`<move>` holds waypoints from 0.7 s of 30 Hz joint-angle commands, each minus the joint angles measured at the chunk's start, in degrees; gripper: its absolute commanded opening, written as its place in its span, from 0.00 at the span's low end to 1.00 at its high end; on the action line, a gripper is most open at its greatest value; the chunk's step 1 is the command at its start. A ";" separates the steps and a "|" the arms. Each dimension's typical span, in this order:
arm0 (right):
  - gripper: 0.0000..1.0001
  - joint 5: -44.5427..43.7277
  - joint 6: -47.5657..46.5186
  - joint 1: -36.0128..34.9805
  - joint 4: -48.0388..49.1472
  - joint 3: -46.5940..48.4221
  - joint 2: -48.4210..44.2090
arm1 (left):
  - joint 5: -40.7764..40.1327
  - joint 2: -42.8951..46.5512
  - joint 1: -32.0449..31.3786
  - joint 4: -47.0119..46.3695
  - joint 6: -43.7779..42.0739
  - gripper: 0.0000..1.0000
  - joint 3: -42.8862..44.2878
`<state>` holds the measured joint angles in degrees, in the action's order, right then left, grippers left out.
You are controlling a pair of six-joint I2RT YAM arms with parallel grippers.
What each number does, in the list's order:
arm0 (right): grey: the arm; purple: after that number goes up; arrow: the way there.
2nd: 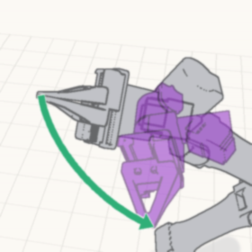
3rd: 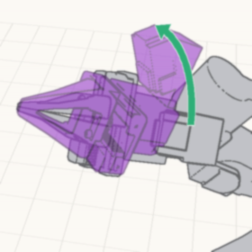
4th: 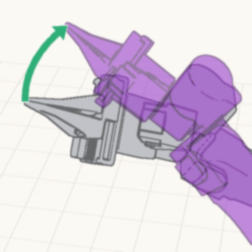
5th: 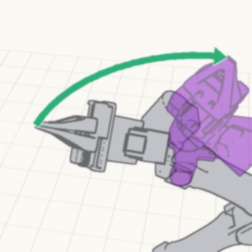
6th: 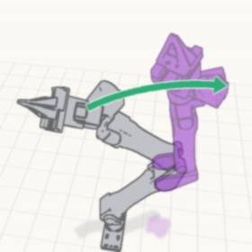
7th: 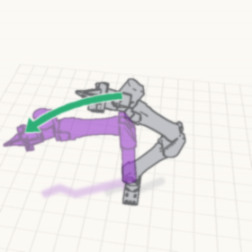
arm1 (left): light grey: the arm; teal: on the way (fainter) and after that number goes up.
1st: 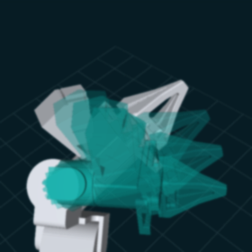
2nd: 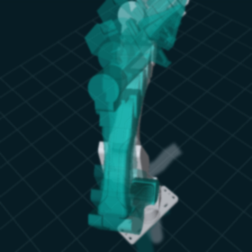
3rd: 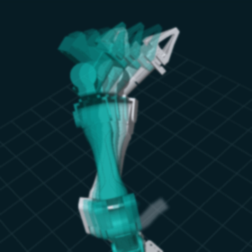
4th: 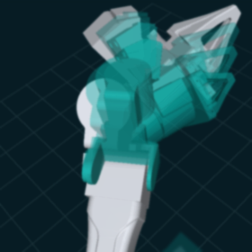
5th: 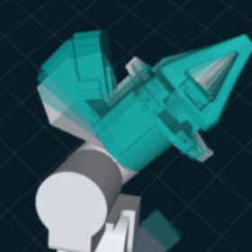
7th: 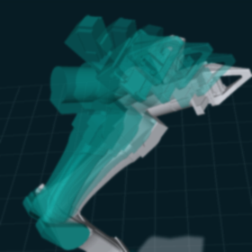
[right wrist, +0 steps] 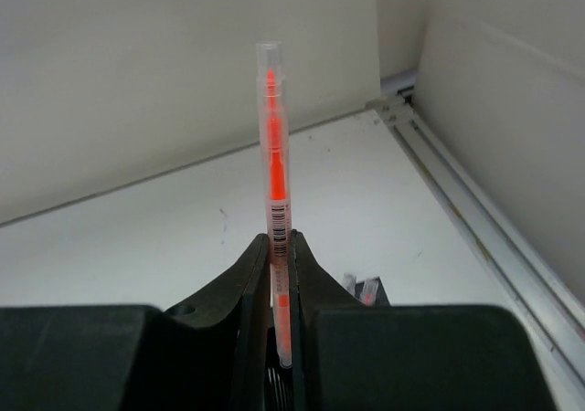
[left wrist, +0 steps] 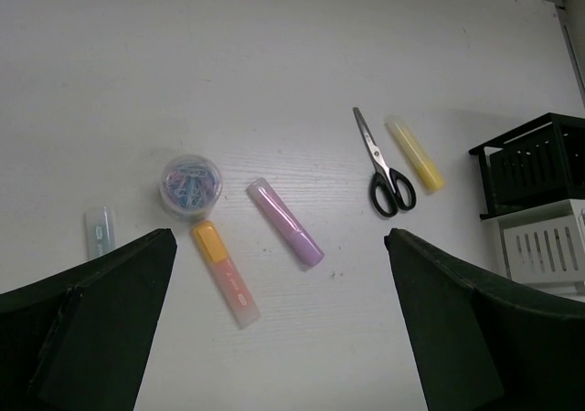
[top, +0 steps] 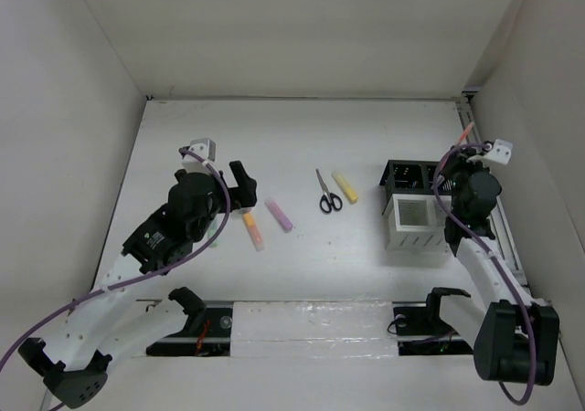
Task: Sort the stationery into containers
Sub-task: Place the pen in the storage box.
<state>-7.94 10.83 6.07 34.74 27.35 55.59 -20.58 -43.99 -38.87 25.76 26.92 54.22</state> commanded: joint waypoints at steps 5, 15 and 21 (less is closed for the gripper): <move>0.00 0.74 4.90 0.79 4.55 -2.13 3.99 | 1.07 1.54 0.20 -2.03 -1.51 0.99 -0.51; 0.00 1.09 6.22 0.79 2.18 -4.41 2.85 | 1.07 2.06 0.20 -2.03 -1.52 0.99 -0.51; 0.04 2.41 6.22 0.79 -0.81 -2.75 3.46 | -0.60 3.20 0.20 -2.03 -1.52 0.99 -0.51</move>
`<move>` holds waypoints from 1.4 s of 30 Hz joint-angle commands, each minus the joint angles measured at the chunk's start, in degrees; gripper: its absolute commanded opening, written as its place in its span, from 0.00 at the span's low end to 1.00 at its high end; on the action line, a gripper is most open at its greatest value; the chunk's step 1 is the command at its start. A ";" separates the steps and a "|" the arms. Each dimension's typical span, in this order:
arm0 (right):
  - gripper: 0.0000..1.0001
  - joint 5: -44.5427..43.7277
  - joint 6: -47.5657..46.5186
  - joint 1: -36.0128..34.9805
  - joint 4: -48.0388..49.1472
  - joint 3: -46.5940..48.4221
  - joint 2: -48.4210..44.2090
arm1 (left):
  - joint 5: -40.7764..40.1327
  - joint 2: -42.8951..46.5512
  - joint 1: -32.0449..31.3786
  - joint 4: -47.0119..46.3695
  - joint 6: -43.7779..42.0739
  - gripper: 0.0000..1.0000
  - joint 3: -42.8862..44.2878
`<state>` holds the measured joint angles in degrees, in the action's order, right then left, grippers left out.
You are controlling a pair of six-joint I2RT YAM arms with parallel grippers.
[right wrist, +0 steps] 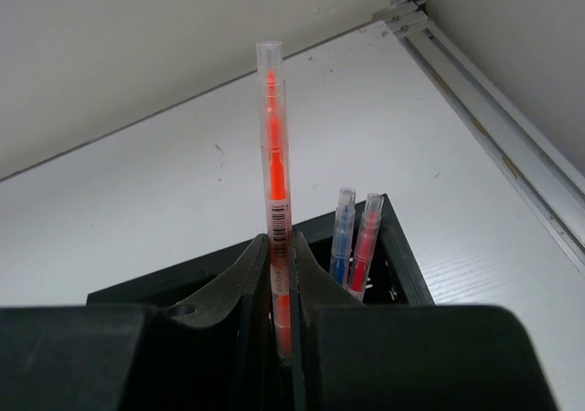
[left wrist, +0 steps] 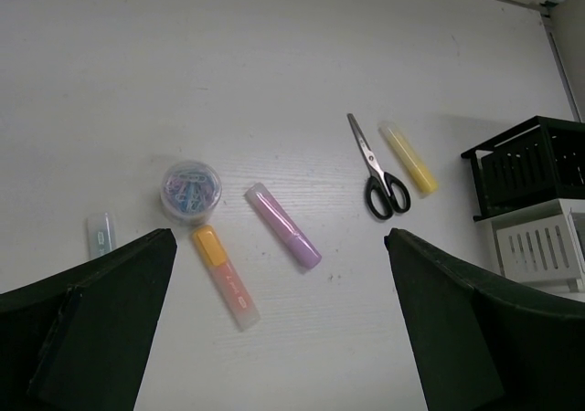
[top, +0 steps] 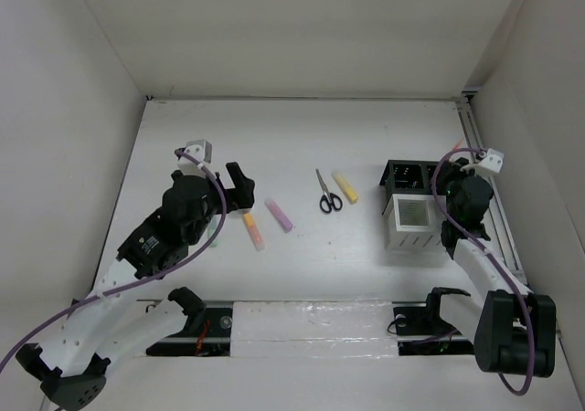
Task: Sort the stationery into containers
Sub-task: Place the pen in the storage box, then pick up the stationery from the center of the board.
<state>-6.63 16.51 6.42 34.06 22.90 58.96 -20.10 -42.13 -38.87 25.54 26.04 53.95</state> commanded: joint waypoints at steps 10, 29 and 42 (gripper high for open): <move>0.60 -0.13 1.24 0.44 -3.57 2.42 -1.13 | -2.14 1.35 0.20 -1.81 -0.11 0.99 -0.25; 0.99 11.05 -2.36 -18.24 -26.89 25.07 -5.88 | -14.69 -3.04 0.20 1.09 7.43 0.99 0.80; 0.99 -5.67 -2.81 -45.78 -43.91 33.01 2.56 | -22.89 0.29 0.20 6.46 11.66 0.99 1.95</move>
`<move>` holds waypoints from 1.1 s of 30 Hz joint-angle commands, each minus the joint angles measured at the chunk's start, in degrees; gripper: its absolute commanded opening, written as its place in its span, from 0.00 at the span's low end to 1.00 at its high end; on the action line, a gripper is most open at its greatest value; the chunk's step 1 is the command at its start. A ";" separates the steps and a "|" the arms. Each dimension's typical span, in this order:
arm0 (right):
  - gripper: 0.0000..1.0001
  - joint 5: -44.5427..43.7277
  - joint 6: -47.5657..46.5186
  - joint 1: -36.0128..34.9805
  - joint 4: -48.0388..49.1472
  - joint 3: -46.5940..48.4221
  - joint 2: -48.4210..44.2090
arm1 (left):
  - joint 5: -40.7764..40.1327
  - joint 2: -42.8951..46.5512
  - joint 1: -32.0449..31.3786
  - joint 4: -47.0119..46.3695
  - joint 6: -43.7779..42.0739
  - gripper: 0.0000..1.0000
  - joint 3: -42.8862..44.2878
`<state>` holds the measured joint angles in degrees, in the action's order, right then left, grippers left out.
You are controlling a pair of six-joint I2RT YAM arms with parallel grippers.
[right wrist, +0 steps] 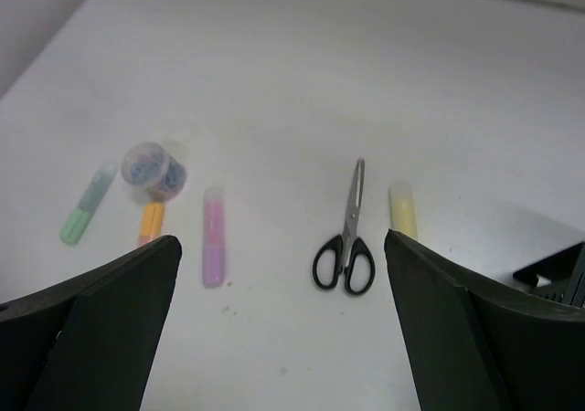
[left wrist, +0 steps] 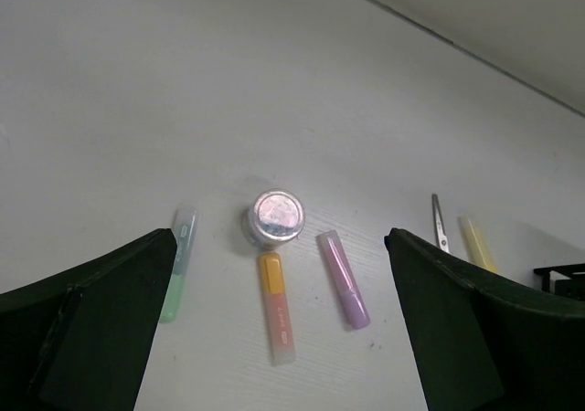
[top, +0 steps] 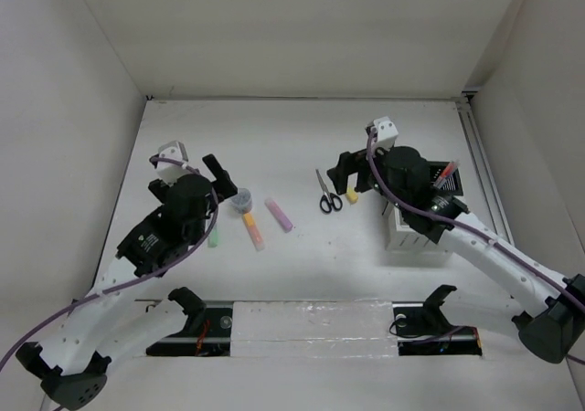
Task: Sort the stationery into containers
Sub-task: Pick up the stationery from the center of the board.
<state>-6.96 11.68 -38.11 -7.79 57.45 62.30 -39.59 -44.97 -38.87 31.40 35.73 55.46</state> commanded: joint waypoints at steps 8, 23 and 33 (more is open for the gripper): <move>0.99 -4.82 2.03 -6.53 -4.42 -1.64 2.30 | 0.12 -3.72 0.20 3.93 4.09 0.99 2.80; 0.96 -13.15 4.31 -10.85 -10.47 2.92 14.15 | -4.52 -13.47 0.20 11.14 10.41 0.99 5.36; 0.73 -11.32 4.67 -4.87 -10.67 3.02 19.35 | -2.15 -6.36 0.20 6.75 6.02 0.99 2.73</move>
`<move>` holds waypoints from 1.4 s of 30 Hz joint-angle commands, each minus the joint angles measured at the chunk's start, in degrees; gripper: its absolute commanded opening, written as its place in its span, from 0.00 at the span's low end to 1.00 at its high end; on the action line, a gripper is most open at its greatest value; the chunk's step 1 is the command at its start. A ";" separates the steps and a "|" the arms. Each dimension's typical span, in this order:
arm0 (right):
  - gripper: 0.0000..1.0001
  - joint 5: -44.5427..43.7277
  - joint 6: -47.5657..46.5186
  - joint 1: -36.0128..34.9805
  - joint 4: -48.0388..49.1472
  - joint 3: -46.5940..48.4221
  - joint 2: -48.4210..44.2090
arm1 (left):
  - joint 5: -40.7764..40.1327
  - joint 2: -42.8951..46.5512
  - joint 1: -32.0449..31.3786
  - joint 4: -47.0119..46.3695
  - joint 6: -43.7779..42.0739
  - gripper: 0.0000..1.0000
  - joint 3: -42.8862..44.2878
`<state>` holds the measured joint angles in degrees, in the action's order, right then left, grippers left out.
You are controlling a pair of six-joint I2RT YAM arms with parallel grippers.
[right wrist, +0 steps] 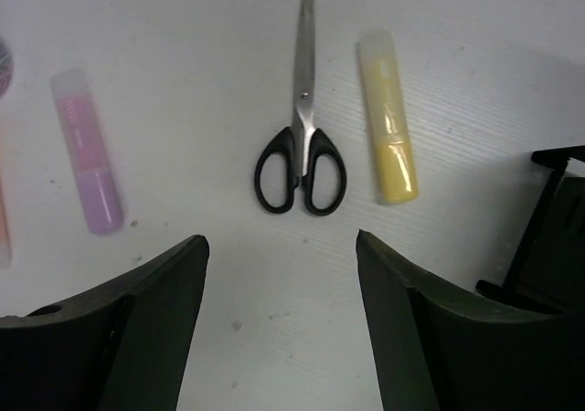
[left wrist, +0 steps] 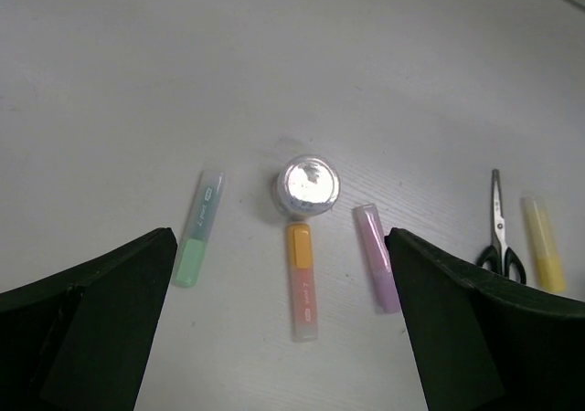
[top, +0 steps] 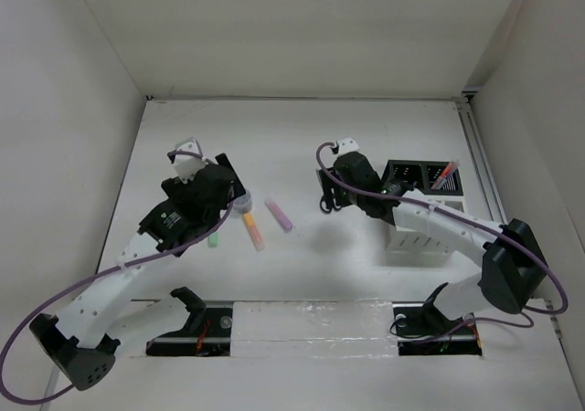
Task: Sort the stationery into containers
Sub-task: Pick up the stationery from the center of the board.
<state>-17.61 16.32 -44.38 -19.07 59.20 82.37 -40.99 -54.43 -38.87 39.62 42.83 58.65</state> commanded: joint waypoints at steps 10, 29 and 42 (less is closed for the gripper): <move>0.39 6.44 -2.78 10.10 3.69 -1.98 0.60 | 1.44 3.03 0.20 -4.55 -5.38 0.99 -1.00; 0.37 7.67 -2.25 10.10 6.41 -1.46 10.18 | 5.22 3.02 0.20 -6.22 -7.58 0.99 -1.52; 0.51 11.81 -2.78 0.36 7.65 9.43 13.42 | -7.24 5.66 0.20 2.65 3.21 0.99 0.93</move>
<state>-7.29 14.11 -41.04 -14.17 61.89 94.28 -41.30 -50.28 -38.87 37.80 40.53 57.63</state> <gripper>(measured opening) 0.490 0.989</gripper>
